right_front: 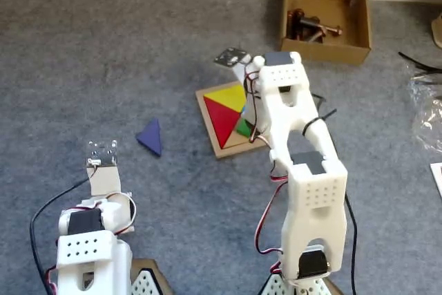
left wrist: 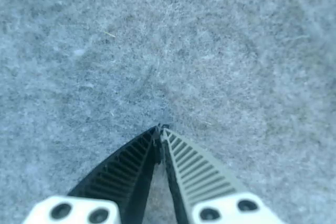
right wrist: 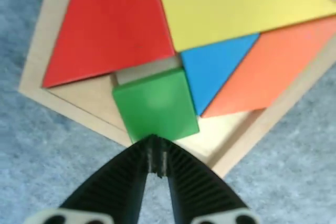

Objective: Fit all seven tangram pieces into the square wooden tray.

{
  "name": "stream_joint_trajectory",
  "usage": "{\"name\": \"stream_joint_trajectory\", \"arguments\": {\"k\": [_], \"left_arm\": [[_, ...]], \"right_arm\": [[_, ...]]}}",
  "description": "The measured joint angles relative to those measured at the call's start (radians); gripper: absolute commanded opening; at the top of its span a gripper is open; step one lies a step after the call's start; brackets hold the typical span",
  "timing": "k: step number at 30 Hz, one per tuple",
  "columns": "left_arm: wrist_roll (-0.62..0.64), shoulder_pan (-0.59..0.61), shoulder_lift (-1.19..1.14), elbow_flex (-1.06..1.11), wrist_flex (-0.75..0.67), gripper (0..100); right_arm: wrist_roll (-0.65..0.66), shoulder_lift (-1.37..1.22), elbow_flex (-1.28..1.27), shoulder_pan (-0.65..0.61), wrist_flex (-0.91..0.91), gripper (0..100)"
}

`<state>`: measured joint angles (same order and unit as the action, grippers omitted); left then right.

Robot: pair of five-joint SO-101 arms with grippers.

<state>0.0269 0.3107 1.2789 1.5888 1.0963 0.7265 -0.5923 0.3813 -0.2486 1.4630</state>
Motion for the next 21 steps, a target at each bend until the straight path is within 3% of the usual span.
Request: {"name": "stream_joint_trajectory", "arguments": {"k": [21], "left_arm": [[0.000, 0.000, 0.000, 0.000, 0.000, 0]], "right_arm": [[-0.034, -0.066, 0.064, -0.014, 0.002, 0.5]]}}
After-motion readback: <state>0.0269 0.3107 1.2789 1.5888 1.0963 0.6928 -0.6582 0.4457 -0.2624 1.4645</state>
